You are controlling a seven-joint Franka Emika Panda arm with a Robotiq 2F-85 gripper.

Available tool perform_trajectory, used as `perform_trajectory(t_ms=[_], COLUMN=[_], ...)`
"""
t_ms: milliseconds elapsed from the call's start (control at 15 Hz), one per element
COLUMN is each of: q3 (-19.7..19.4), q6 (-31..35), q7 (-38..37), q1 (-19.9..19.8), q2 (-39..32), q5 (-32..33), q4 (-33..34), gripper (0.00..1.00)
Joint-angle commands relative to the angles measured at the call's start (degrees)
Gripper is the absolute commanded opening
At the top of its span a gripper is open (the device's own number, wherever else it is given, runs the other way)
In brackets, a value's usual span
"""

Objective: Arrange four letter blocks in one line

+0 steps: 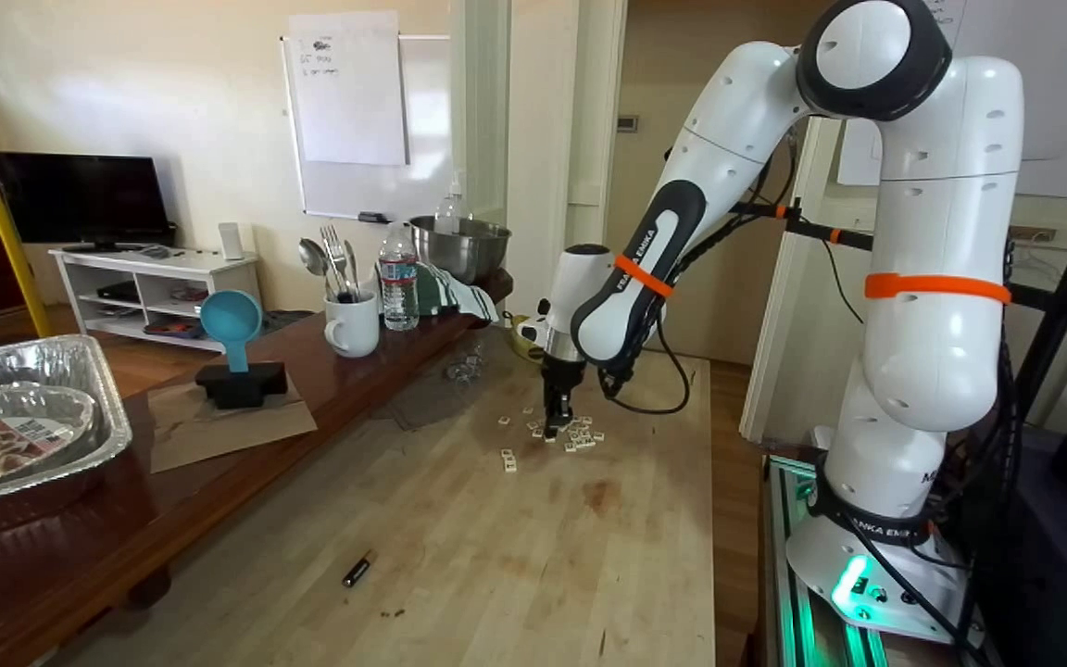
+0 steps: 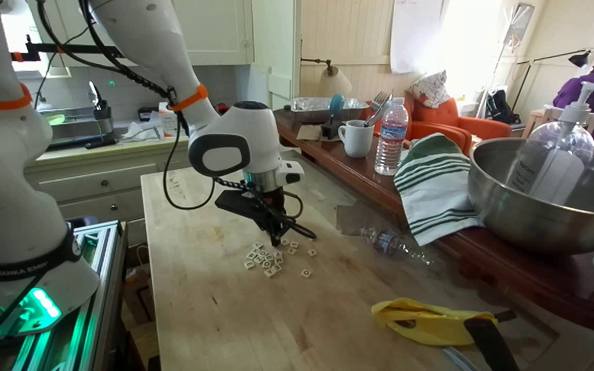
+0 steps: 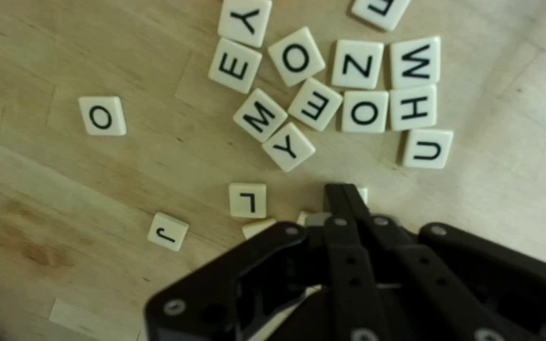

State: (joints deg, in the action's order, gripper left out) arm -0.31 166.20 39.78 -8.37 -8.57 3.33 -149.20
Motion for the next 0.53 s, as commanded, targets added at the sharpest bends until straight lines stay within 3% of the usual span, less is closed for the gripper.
perform_trajectory(t_ms=[0, 467], q3=[1.0, 2.3], q6=[0.8, 1.0], q7=[-0.4, -1.7], q1=[0.2, 0.9], q2=[-3.1, -4.4], q5=[-0.1, 0.7], q4=[1.9, 3.6], gripper=[0.00, 0.00])
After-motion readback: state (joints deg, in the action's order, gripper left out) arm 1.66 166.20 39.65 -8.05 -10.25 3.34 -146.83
